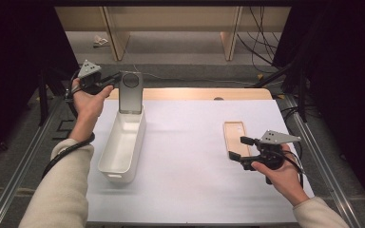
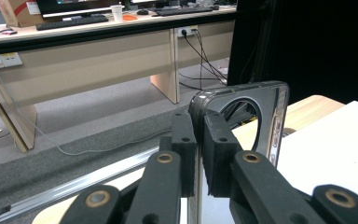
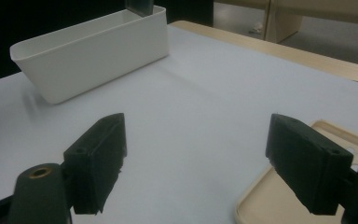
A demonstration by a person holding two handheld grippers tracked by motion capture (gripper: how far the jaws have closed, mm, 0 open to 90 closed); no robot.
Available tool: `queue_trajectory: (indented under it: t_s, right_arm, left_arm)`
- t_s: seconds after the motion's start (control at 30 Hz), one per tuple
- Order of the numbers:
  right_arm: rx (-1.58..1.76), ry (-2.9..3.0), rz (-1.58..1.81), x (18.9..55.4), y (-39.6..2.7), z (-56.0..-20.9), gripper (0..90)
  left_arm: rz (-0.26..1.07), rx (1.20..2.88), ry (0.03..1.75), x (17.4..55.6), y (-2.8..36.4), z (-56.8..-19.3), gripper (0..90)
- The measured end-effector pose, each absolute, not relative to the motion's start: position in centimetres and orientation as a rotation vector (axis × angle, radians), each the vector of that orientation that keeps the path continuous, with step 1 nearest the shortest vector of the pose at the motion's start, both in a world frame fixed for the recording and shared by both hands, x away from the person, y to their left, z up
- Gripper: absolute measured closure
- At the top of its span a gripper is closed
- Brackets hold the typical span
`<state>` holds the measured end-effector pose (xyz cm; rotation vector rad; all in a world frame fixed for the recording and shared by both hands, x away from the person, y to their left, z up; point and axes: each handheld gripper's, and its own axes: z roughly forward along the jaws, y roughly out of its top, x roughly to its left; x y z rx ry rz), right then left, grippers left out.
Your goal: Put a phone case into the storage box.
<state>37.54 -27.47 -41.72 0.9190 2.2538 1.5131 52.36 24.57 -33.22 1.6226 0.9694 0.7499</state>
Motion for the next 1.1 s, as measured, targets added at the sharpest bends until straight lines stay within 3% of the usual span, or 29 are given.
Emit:
queue_trajectory:
  t_s: [1.1]
  right_arm:
    - [0.913,2.261,1.509,37.5,-27.4,-41.7,21.2]
  left_arm:
    - [0.714,1.638,1.014,53.5,25.0,-36.1,83.4]
